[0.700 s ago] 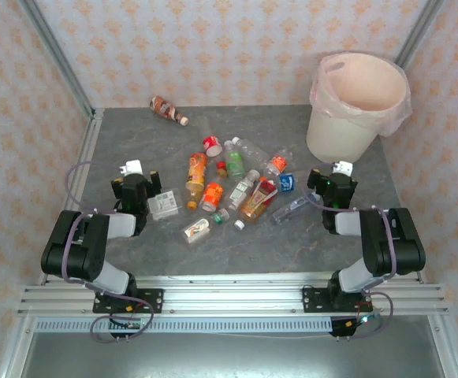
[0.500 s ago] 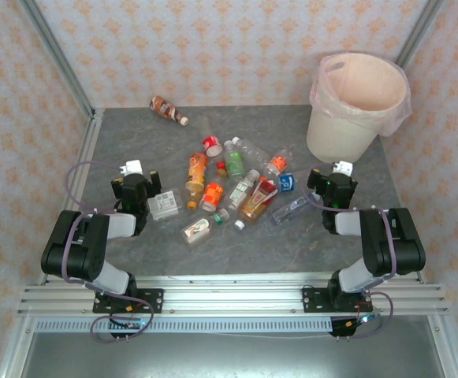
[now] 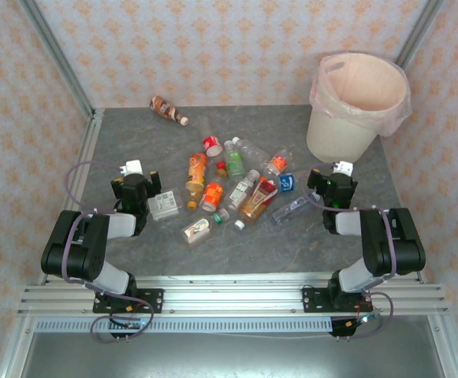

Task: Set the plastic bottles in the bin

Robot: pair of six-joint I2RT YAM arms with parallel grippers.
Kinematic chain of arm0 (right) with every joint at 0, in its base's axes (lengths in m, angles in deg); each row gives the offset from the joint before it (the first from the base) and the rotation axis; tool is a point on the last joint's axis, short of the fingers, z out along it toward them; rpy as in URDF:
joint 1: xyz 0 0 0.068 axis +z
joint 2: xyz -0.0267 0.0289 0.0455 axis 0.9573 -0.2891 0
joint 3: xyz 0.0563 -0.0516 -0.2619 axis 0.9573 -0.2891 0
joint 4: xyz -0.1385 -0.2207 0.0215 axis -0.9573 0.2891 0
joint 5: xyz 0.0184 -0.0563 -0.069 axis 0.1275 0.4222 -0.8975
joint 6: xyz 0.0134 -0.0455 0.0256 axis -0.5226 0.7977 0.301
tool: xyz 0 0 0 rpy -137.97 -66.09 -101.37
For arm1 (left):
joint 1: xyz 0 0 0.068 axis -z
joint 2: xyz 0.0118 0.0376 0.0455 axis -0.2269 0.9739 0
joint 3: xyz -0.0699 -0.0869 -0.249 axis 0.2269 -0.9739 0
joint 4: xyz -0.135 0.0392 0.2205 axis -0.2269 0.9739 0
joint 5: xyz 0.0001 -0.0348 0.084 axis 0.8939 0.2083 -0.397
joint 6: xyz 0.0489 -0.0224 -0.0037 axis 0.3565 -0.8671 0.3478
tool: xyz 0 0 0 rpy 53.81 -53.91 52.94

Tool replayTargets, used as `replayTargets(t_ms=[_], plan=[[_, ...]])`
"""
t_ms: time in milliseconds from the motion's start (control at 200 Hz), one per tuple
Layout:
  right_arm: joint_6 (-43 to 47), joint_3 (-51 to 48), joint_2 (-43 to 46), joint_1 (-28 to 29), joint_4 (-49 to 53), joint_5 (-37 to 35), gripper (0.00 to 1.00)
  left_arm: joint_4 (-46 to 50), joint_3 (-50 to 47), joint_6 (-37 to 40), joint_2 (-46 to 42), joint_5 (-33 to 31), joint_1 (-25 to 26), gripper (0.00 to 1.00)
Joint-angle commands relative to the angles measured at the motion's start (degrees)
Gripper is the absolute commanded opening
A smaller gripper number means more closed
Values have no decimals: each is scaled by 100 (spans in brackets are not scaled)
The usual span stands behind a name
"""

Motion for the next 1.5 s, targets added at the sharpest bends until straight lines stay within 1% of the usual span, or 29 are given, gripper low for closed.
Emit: replayTargets(t_ms=[0,65,140,205,285,425,475,525,570,626,646,701,751,811,846,866,911,991,1076,1191,1341,1406,1491], plan=[[54,63,11,-33,6,63,99,-272,-34,98,-70,-125,58,100],[61,62,14,-33,-4,91,99,-88,56,167,-108,56,58,100],[153,128,76,-33,160,309,99,142,145,182,-222,68,53,100],[229,224,254,-23,469,476,99,849,373,188,-547,62,56,100],[178,428,583,-20,1116,432,99,1615,547,134,-1095,111,66,100],[-102,707,1081,1,2033,168,99,2544,586,-548,-1969,-439,101,100],[-268,761,1259,2,2247,81,99,3119,735,-867,-2199,-641,108,100],[-524,796,1432,13,2389,34,99,3715,914,-1185,-2405,-702,113,100],[-797,851,1580,13,2575,11,99,4262,1086,-1621,-2546,-823,119,100],[-1228,1004,1741,11,2997,-28,99,5055,1334,-2383,-2657,-1039,124,100],[-1404,1081,1785,15,3212,-61,99,5393,1446,-2715,-2670,-1105,119,100],[-1851,1296,1878,17,3799,-148,99,6684,1803,-3948,-2626,-1160,119,100],[-2228,1445,1917,11,4238,-201,99,7542,2118,-4737,-2490,-784,119,100],[-2520,1537,1913,12,4556,-171,99,8184,2353,-5411,-2300,-16,126,100],[-2650,1534,1917,18,4630,-118,99,8297,2396,-5681,-2196,481,132,100],[-2697,1530,2071,11,4651,-57,99,8304,2395,-5802,-2136,733,152,100],[-2785,1523,2129,16,4686,82,99,8321,2398,-6072,-2031,1158,185,100],[-2874,1574,2185,10,4826,287,99,8350,2431,-6451,-1815,1613,259,100],[-2881,1709,2216,11,5090,361,99,8658,2637,-6786,-1486,1939,287,100],[-2805,1852,2234,15,5362,389,99,9147,3047,-7170,-1021,2286,294,100],[-2747,1881,2242,15,5454,380,99,9844,3537,-7666,-472,2355,280,100],[-2744,1864,2242,11,5446,378,99,9712,3577,-7797,-333,2297,286,100],[-2675,1808,2233,15,5398,359,99,9061,3383,-8179,-264,2453,285,100]])
